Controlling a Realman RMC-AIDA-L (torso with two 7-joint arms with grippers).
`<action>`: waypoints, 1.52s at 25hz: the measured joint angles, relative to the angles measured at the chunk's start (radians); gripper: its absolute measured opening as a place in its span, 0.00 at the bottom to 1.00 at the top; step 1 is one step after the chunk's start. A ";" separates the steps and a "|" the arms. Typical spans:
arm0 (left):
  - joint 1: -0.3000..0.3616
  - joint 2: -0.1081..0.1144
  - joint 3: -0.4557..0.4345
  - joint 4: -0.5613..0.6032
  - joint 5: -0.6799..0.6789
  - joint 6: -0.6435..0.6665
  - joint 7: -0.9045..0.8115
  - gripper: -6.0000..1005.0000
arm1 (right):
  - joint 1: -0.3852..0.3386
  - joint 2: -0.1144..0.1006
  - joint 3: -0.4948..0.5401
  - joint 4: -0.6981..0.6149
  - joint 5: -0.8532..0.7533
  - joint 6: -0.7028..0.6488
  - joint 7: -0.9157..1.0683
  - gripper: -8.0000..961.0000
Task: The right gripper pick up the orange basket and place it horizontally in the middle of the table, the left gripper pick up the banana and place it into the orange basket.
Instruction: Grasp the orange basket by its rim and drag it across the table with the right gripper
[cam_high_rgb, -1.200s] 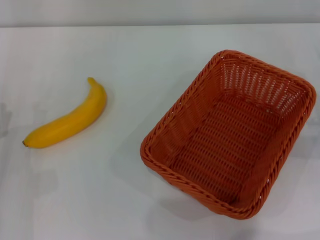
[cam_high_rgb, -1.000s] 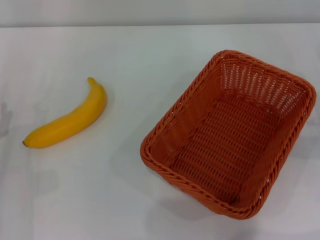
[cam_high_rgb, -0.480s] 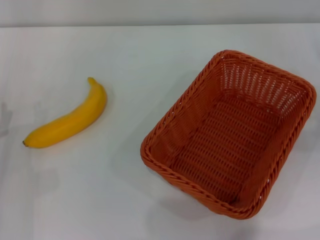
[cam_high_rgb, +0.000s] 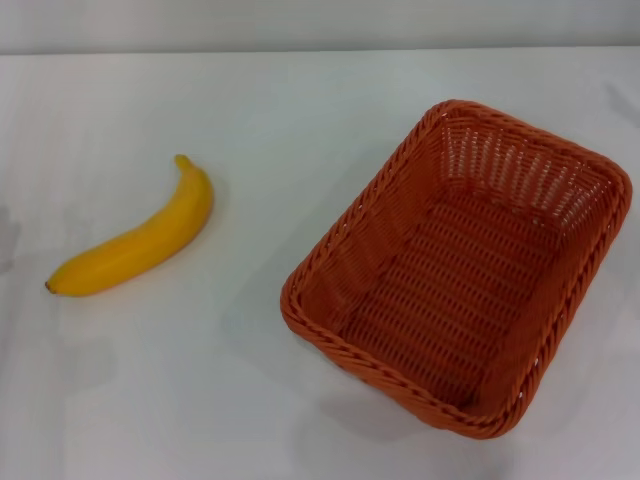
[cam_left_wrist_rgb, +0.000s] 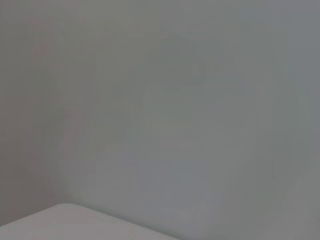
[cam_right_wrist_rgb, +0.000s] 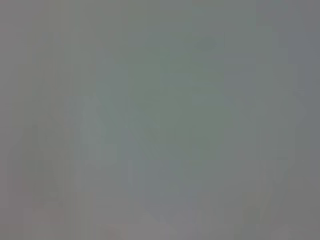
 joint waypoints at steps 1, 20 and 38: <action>0.000 0.000 0.000 0.000 0.000 0.000 0.000 0.89 | 0.011 -0.007 -0.003 -0.055 -0.076 -0.001 0.076 0.89; -0.003 0.001 0.000 -0.002 -0.025 0.024 0.000 0.89 | 0.402 -0.058 -0.015 -0.440 -1.092 0.701 0.874 0.88; -0.002 0.000 0.000 -0.002 -0.024 0.024 0.000 0.89 | 0.497 0.074 -0.140 -0.186 -1.364 0.574 0.891 0.80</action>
